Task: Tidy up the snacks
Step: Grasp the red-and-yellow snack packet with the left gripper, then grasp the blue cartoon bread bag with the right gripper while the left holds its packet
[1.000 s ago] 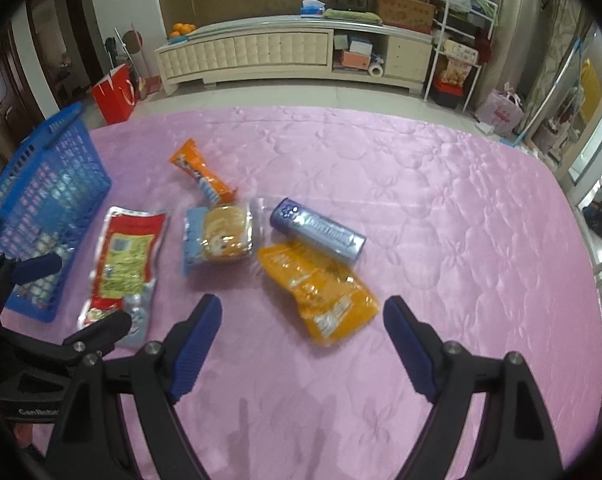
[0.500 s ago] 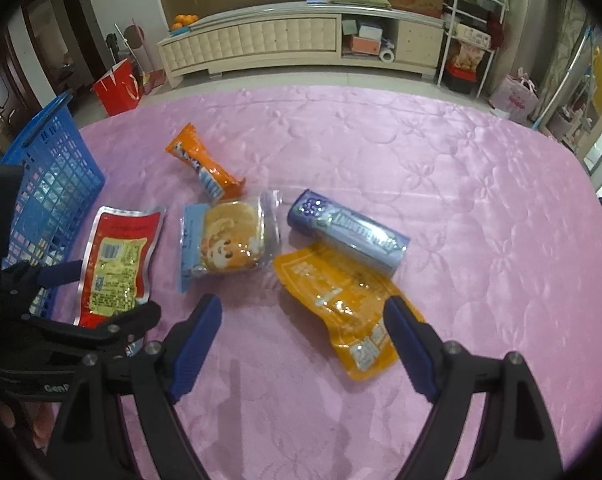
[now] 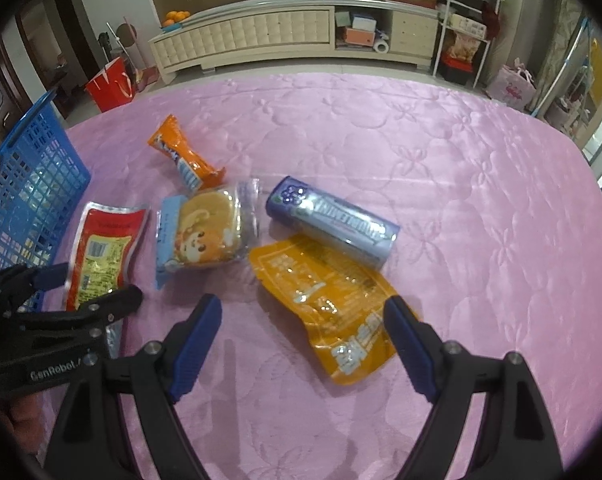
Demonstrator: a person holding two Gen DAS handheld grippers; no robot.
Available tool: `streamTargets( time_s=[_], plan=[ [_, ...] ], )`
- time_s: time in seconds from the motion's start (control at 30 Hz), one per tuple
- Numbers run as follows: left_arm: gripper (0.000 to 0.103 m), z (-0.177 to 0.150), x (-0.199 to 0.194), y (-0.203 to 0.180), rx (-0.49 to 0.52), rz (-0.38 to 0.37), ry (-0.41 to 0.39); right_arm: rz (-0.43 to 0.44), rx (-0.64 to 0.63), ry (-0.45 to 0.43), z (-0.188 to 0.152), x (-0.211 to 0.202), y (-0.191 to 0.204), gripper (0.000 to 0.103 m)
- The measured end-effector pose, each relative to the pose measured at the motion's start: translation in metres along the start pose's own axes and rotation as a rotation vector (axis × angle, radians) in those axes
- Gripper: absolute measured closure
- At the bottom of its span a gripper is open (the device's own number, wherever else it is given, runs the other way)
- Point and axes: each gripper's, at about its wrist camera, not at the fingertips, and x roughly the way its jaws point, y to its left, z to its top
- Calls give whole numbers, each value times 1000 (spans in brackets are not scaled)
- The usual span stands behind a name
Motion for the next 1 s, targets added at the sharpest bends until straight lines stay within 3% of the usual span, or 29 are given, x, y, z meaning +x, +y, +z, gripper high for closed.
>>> streamTargets(
  time_s=[0.07, 0.27, 0.5, 0.67, 0.8, 0.93, 1.0],
  plan=[
    [40, -2, -3, -2, 14, 4, -7, 10, -7, 0, 0, 0, 4, 17],
    [44, -6, -5, -1, 20, -5, -52, 85, -24, -21, 2, -5, 16, 17],
    [47, -10, -6, 4, 32, -24, -53, 75, -33, -16, 14, 0, 18, 17],
    [48, -14, -14, 5, 33, -47, -52, 151, -46, 0, 18, 3, 27, 17],
    [52, -11, -19, 17, -12, -106, -46, 116, -64, 15, 29, 7, 32, 17],
    [75, -4, -28, 32, -30, -138, -65, 88, -99, 61, 37, 18, 41, 17],
    [75, -1, -25, 37, -17, -152, -47, 114, -101, 83, 37, 24, 46, 17]
  ],
)
